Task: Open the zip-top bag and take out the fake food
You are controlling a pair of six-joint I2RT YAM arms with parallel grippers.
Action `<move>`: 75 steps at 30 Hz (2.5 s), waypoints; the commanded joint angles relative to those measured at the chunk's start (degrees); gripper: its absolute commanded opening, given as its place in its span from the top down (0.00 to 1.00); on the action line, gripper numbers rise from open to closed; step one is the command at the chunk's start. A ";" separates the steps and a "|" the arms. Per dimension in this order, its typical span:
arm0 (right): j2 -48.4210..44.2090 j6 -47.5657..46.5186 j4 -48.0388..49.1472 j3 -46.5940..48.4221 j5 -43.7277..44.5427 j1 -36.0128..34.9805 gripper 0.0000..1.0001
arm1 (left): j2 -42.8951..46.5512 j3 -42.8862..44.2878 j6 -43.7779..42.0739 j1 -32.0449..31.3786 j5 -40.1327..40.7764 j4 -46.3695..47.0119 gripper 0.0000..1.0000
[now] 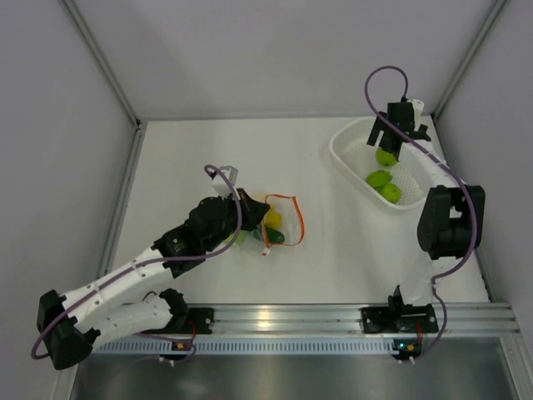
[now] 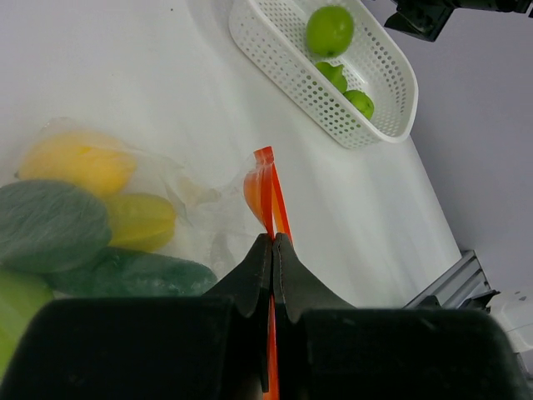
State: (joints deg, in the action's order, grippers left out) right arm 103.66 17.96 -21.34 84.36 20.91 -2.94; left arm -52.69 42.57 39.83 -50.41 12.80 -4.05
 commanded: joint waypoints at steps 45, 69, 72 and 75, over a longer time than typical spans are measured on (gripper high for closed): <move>-16.04 -3.18 47.25 -44.54 -21.26 -51.46 0.58 | -9.19 4.02 2.62 -0.39 -0.76 5.55 1.00; -7.58 -3.63 50.79 -44.10 -17.22 -56.03 0.64 | -5.50 -2.22 1.47 -0.21 1.88 5.46 1.00; -11.53 -3.98 47.72 -43.84 -15.72 -56.65 0.68 | -5.50 -2.14 1.12 -0.21 2.49 5.28 1.00; -15.13 -3.46 42.27 -42.88 -14.05 -57.18 0.68 | -5.59 -2.22 0.86 -0.21 3.28 5.20 1.00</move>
State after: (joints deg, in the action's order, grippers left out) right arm 94.26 14.98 23.83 40.36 4.93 -58.13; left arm -59.48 39.72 41.76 -50.41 14.92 -3.38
